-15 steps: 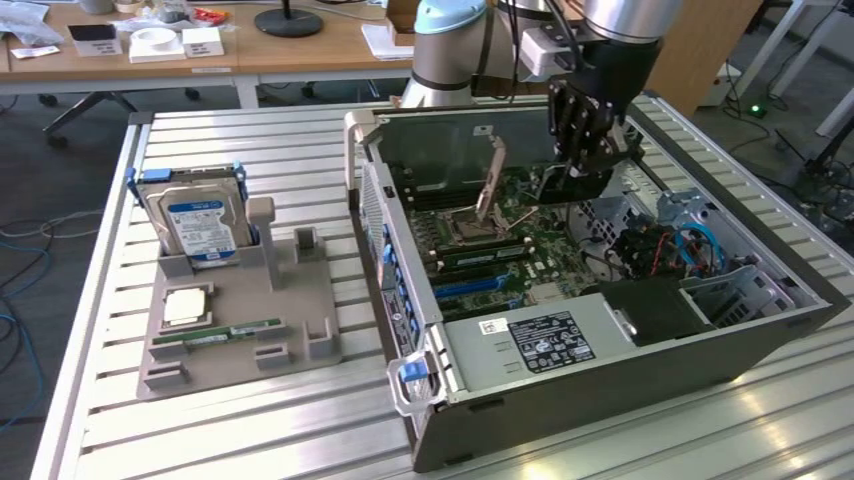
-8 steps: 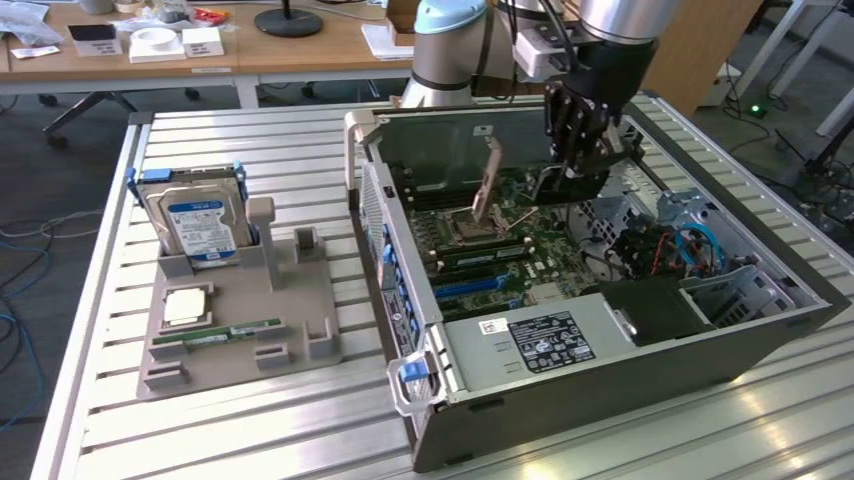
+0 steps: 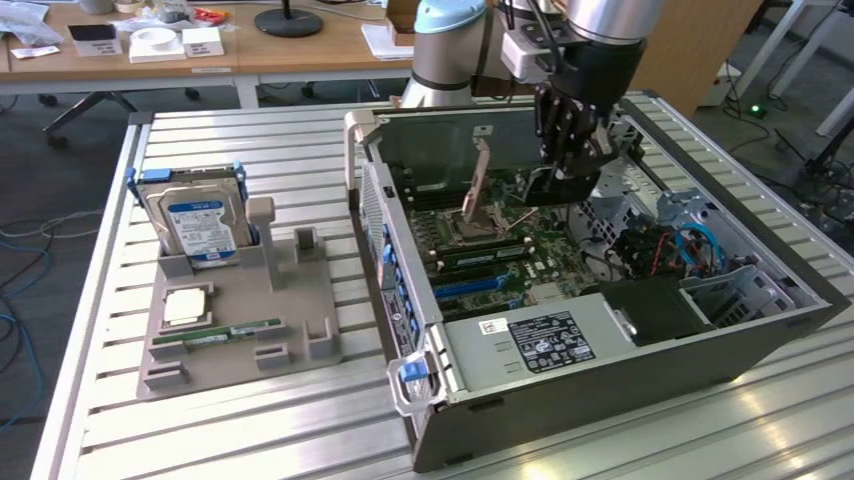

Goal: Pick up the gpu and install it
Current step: 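Insert the gpu into the slot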

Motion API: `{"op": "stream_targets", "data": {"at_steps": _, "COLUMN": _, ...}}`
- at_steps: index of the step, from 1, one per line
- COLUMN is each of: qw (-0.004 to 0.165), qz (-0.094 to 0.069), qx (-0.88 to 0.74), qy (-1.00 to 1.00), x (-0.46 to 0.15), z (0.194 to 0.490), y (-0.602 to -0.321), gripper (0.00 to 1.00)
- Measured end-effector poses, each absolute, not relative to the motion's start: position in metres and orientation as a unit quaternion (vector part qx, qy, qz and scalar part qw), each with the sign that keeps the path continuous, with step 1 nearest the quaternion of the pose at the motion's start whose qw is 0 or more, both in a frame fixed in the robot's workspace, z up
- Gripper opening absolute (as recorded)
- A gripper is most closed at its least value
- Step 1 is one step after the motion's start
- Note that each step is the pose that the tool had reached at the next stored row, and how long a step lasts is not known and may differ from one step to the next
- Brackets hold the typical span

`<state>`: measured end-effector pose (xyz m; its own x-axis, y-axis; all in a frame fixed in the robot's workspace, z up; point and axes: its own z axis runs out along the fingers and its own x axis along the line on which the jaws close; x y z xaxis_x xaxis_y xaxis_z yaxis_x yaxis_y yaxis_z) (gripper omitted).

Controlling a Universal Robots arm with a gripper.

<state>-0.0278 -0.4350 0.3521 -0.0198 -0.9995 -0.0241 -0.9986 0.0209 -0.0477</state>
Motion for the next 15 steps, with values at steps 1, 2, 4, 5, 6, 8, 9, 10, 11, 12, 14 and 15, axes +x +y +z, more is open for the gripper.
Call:
{"op": "stream_targets", "data": {"at_steps": 1, "qw": 0.025, "qz": -0.009, "qx": -0.7, "qy": 0.714, "x": -0.0294, "z": 0.352, "y": -0.435, "gripper": 0.26}}
{"op": "stream_targets", "data": {"at_steps": 2, "qw": 0.025, "qz": -0.009, "qx": -0.7, "qy": 0.714, "x": -0.0309, "z": 0.352, "y": -0.435, "gripper": 0.26}}
{"op": "stream_targets", "data": {"at_steps": 4, "qw": 0.025, "qz": -0.009, "qx": -0.7, "qy": 0.714, "x": -0.0333, "z": 0.352, "y": -0.4353, "gripper": 0.26}}
{"op": "stream_targets", "data": {"at_steps": 5, "qw": 0.025, "qz": -0.009, "qx": -0.7, "qy": 0.714, "x": -0.034, "z": 0.3519, "y": -0.4354, "gripper": 0.26}}
{"op": "stream_targets", "data": {"at_steps": 6, "qw": 0.025, "qz": -0.009, "qx": -0.7, "qy": 0.714, "x": -0.0344, "z": 0.3515, "y": -0.4356, "gripper": 0.26}}
{"op": "stream_targets", "data": {"at_steps": 8, "qw": 0.025, "qz": -0.009, "qx": -0.7, "qy": 0.714, "x": -0.0352, "z": 0.3496, "y": -0.4359, "gripper": 0.26}}
{"op": "stream_targets", "data": {"at_steps": 9, "qw": 0.025, "qz": -0.009, "qx": -0.7, "qy": 0.714, "x": -0.0356, "z": 0.3483, "y": -0.4361, "gripper": 0.26}}
{"op": "stream_targets", "data": {"at_steps": 10, "qw": 0.025, "qz": -0.009, "qx": -0.7, "qy": 0.714, "x": -0.036, "z": 0.347, "y": -0.4363, "gripper": 0.26}}
{"op": "stream_targets", "data": {"at_steps": 11, "qw": 0.025, "qz": -0.009, "qx": -0.7, "qy": 0.714, "x": -0.0362, "z": 0.3457, "y": -0.4365, "gripper": 0.26}}
{"op": "stream_targets", "data": {"at_steps": 12, "qw": 0.025, "qz": -0.009, "qx": -0.7, "qy": 0.714, "x": -0.0365, "z": 0.3446, "y": -0.4369, "gripper": 0.26}}
{"op": "stream_targets", "data": {"at_steps": 14, "qw": 0.025, "qz": -0.009, "qx": -0.7, "qy": 0.714, "x": -0.0369, "z": 0.3433, "y": -0.4387, "gripper": 0.26}}
{"op": "stream_targets", "data": {"at_steps": 15, "qw": 0.025, "qz": -0.009, "qx": -0.7, "qy": 0.714, "x": -0.0371, "z": 0.3425, "y": -0.44, "gripper": 0.26}}
